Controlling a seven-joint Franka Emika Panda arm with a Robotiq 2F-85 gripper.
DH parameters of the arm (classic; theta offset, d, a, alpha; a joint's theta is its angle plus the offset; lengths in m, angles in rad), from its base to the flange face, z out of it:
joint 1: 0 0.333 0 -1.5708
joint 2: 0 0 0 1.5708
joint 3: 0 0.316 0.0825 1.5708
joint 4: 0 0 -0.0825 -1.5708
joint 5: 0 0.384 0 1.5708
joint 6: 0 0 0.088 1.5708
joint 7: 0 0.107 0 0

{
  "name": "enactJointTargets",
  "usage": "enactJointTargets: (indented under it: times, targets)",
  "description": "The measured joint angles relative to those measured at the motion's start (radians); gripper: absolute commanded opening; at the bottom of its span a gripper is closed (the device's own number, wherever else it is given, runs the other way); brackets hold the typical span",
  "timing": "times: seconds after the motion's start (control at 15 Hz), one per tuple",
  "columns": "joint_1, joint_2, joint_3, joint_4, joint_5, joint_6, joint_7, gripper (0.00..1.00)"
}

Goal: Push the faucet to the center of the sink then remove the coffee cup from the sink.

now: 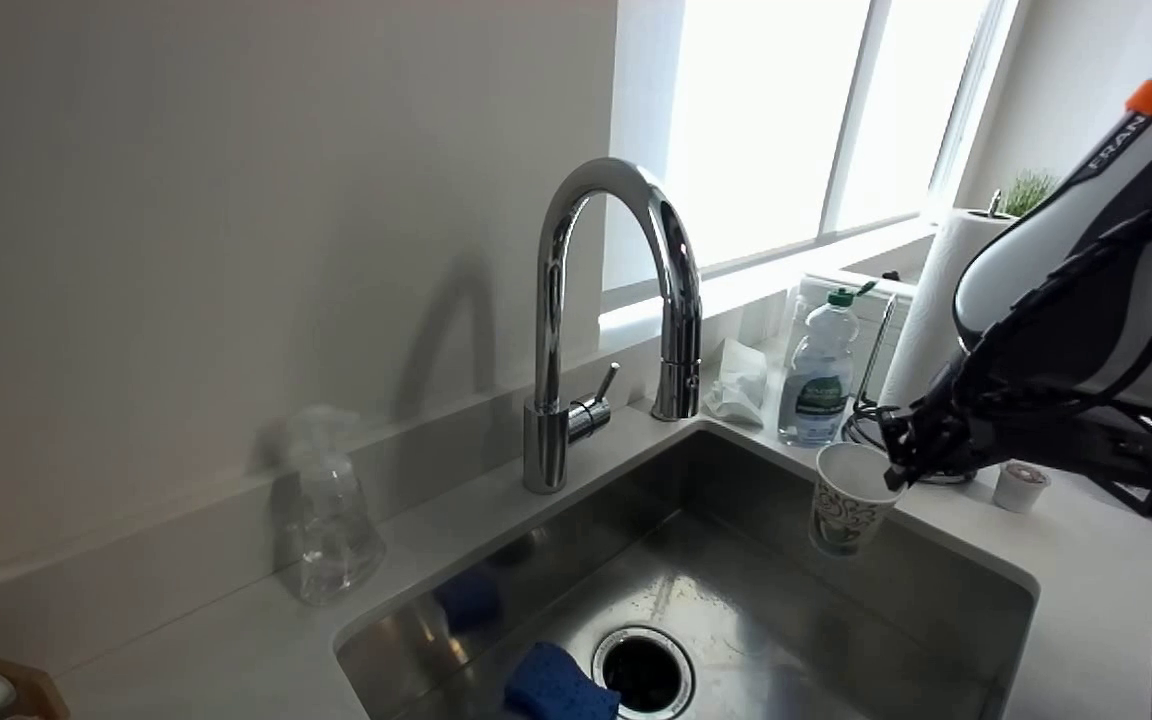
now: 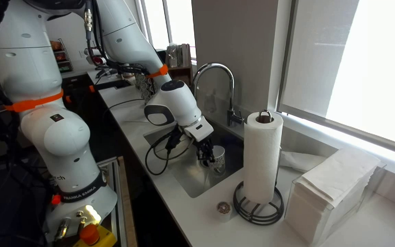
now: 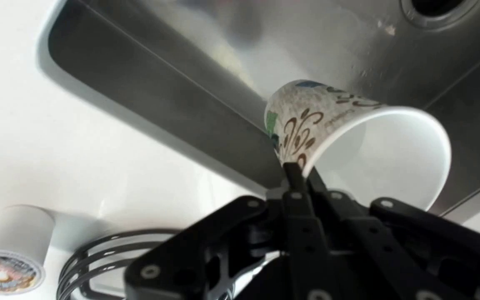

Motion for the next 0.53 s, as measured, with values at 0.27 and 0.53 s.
enactJointTargets:
  times: [0.27, 0.53]
  targets:
    - [0.028, -0.004, -0.071, 0.021, 0.125, 0.043, -0.036, 0.01]
    - [0.073, -0.009, -0.098, 0.031, 0.267, 0.043, -0.046, 0.01]
